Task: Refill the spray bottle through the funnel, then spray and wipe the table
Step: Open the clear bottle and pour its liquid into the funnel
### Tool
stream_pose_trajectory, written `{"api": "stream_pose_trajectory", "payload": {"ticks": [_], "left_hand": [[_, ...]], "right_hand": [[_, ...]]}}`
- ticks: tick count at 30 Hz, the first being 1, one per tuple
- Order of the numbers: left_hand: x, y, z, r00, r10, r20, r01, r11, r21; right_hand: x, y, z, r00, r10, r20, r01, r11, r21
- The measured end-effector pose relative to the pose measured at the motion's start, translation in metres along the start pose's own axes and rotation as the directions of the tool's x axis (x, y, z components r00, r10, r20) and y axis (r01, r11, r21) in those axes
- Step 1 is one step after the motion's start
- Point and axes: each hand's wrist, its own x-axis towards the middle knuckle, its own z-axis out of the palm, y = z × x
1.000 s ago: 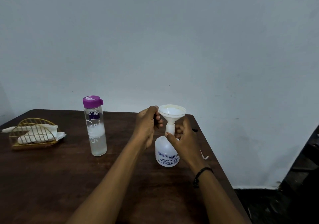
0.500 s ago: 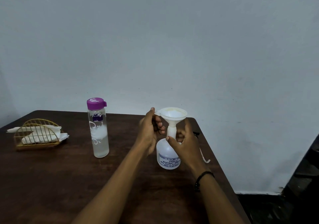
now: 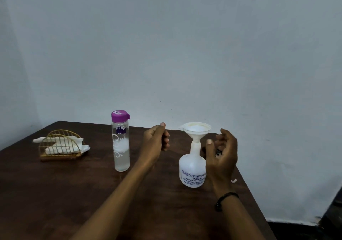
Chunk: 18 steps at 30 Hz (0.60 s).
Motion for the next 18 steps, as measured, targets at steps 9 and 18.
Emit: {"api": "stream_pose_trajectory", "payload": {"ticks": [9,18], "left_hand": [[0.009,0.000,-0.064,0.880,0.421,-0.222,-0.349,0.888,0.299],[0.015,-0.017,-0.103,0.755,0.562,-0.337,-0.380,0.795,0.473]], "right_hand": [[-0.027,-0.044,0.042,0.847,-0.516,0.128,0.530,0.840,-0.118],[-0.033,-0.071,0.117,0.870,-0.290,0.398,0.299,0.953,0.040]]}}
